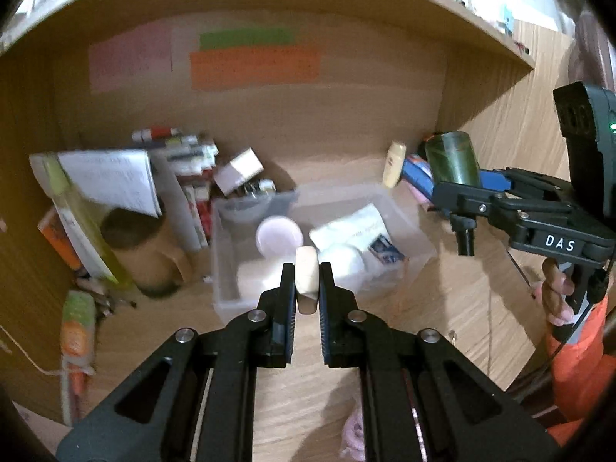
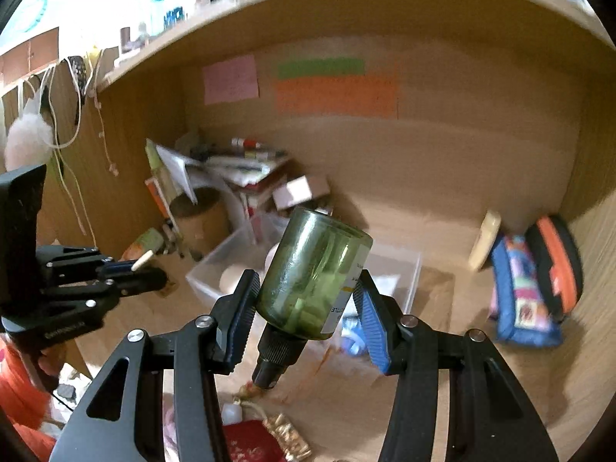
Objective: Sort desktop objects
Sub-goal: 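Carry the stick into the box with the left tool while the right tool carries the bottle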
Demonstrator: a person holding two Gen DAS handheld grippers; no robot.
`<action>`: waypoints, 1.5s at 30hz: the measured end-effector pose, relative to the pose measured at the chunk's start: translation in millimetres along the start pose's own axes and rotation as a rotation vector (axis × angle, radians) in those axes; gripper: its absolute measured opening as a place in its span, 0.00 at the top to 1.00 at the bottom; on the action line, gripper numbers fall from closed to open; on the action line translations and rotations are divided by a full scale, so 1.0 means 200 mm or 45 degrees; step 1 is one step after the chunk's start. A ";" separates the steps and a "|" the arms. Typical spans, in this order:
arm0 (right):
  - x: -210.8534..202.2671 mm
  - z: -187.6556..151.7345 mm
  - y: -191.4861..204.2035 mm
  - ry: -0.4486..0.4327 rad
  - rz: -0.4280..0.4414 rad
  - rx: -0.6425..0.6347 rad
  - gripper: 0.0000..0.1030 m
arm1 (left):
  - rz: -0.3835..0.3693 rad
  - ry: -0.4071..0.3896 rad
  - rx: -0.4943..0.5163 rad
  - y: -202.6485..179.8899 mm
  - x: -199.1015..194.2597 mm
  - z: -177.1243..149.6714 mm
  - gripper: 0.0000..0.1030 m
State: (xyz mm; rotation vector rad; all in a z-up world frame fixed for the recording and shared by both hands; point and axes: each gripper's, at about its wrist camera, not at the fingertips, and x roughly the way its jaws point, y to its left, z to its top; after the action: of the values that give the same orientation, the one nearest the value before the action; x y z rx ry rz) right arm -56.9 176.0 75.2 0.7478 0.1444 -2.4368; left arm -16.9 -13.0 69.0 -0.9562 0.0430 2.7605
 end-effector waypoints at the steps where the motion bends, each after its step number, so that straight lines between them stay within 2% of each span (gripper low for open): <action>1: 0.00 0.03 0.00 -0.013 -0.011 -0.009 0.55 | 0.009 -0.007 0.005 0.00 -0.01 0.02 0.91; 4: 0.01 0.08 -0.02 -0.028 -0.027 -0.018 0.55 | 0.030 -0.034 0.006 0.03 0.00 0.09 0.91; 9: 0.13 0.08 -0.06 0.006 -0.033 0.002 0.55 | 0.045 -0.030 -0.021 0.07 0.09 0.11 0.91; 20: 0.47 -0.04 -0.19 0.207 -0.049 0.040 0.55 | -0.064 0.109 -0.003 0.02 0.45 0.12 0.91; 28: 0.60 -0.12 -0.21 0.304 -0.057 0.007 0.55 | -0.073 0.194 0.004 -0.01 0.66 0.12 0.91; 38: 0.68 -0.15 -0.21 0.348 -0.078 -0.015 0.55 | -0.063 0.246 0.053 -0.06 0.77 0.08 0.91; 40: 0.69 -0.16 -0.20 0.349 -0.108 -0.038 0.55 | -0.033 0.240 0.059 -0.06 0.78 0.08 0.91; 45: 0.69 -0.16 -0.15 0.330 -0.165 -0.107 0.55 | -0.029 0.237 0.065 -0.07 0.77 0.07 0.89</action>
State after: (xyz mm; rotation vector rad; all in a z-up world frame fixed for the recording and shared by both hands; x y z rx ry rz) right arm -151.5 140.0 -28.8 1.0426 0.4052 -2.4266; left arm -140.6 32.6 -14.1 -1.1893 0.1305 2.6279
